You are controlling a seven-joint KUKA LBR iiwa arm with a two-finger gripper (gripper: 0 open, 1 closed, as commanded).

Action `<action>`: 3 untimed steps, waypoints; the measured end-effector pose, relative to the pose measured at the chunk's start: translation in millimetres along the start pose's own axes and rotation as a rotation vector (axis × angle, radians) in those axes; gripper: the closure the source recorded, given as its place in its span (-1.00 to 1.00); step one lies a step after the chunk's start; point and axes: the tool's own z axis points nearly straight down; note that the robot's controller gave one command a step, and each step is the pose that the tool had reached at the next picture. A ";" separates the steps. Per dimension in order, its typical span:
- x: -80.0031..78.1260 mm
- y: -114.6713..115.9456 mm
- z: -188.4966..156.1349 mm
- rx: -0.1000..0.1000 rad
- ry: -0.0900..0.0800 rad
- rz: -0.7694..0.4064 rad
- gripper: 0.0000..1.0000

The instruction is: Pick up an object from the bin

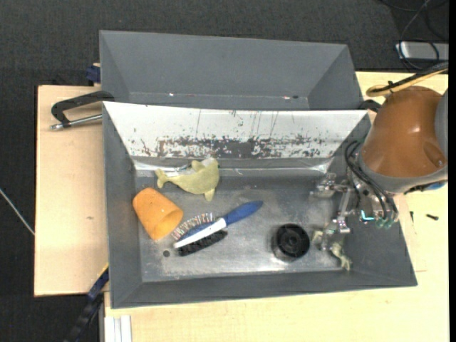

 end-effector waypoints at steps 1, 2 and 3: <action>14.3 22.2 63.3 -0.001 -0.002 -0.176 -1.00; 12.8 21.6 61.4 0.002 -0.007 -0.177 1.00; 5.8 40.1 -66.8 0.005 -0.021 -0.296 1.00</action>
Offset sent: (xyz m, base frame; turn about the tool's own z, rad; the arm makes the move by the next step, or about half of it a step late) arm -0.0139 0.0209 -0.0619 -0.1770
